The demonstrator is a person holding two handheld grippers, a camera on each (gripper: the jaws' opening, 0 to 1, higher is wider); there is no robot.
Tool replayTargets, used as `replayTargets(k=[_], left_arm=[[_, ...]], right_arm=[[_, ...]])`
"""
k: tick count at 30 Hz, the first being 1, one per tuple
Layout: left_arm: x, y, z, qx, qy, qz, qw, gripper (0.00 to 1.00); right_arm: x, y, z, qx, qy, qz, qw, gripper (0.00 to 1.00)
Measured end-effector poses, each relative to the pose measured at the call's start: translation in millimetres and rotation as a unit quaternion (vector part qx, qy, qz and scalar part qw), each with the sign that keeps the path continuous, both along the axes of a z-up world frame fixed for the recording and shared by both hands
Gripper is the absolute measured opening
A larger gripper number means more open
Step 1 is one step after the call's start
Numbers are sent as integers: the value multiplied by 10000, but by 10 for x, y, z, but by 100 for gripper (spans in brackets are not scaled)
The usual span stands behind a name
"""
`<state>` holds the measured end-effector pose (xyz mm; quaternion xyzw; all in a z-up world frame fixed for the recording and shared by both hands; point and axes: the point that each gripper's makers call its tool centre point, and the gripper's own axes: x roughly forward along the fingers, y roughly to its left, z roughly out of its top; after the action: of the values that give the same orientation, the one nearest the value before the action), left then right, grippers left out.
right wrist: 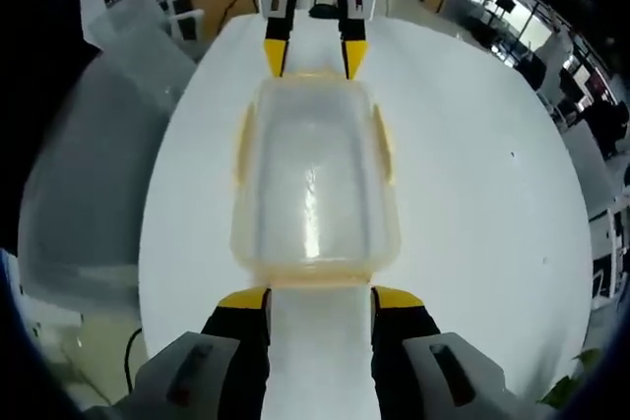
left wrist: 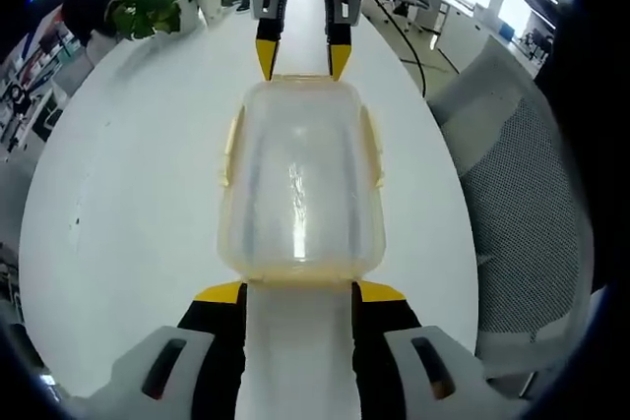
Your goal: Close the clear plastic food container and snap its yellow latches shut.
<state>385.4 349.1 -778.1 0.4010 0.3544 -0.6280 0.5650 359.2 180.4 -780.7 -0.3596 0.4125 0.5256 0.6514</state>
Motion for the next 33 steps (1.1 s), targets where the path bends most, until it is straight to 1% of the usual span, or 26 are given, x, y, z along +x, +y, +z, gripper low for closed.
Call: replayTargets(k=[3, 6, 7, 10, 12, 15, 18, 21, 22, 23, 24, 25, 27, 28, 30, 32, 33], left_arm=[[-21, 23, -17, 81, -82, -83, 9999, 43], [-34, 22, 9, 17, -40, 14, 10000, 44], [-32, 16, 27, -35, 7, 122, 9999, 45], [-26, 21, 52, -67, 41, 295, 9995, 45], [-44, 24, 82, -111, 83, 369, 9992, 45], [-71, 22, 105, -164, 238, 587, 9979, 45], [-43, 42, 99, -148, 226, 752, 9968, 44], [-40, 29, 121, -229, 322, 968, 9945, 44], [-46, 17, 132, -278, 400, 1090, 9928, 44], [-58, 21, 135, -273, 513, 1320, 9895, 44], [-61, 19, 138, -272, 598, 1441, 9874, 44], [-35, 11, 149, -318, 620, 1521, 9859, 44], [-11, 22, 150, -304, 621, 1622, 9843, 42], [-11, 23, 149, -303, 637, 1661, 9836, 42], [-30, 26, 152, -290, 684, 1740, 9819, 43], [-25, 37, 149, -262, 672, 1839, 9803, 43], [-16, 59, 135, -223, 700, 1984, 9774, 43]], right_arm=[[-6, -5, 7, 22, -22, -10, 10000, 36], [-29, 32, 49, 187, 77, -215, 9996, 38], [-53, 68, 71, 327, 185, -340, 9987, 40], [-53, 60, 92, 308, 145, -366, 9988, 39], [-76, 62, 96, 320, 210, -461, 9982, 38], [-79, 49, 99, 310, 231, -549, 9977, 38], [-69, 51, 108, 386, 323, -789, 9956, 38], [-50, 51, 123, 413, 363, -945, 9940, 38], [-42, 64, 126, 445, 408, -1027, 9929, 38], [-41, 67, 126, 454, 444, -1087, 9920, 38], [-29, 63, 128, 434, 473, -1182, 9909, 38], [-21, 62, 129, 444, 502, -1272, 9896, 38], [-10, 54, 134, 450, 596, -1517, 9856, 36], [-1, 57, 142, 474, 608, -1561, 9847, 35], [32, 68, 162, 570, 642, -1832, 9793, 35], [54, 71, 177, 628, 668, -1993, 9756, 35], [71, 54, 177, 610, 669, -2126, 9729, 34]])
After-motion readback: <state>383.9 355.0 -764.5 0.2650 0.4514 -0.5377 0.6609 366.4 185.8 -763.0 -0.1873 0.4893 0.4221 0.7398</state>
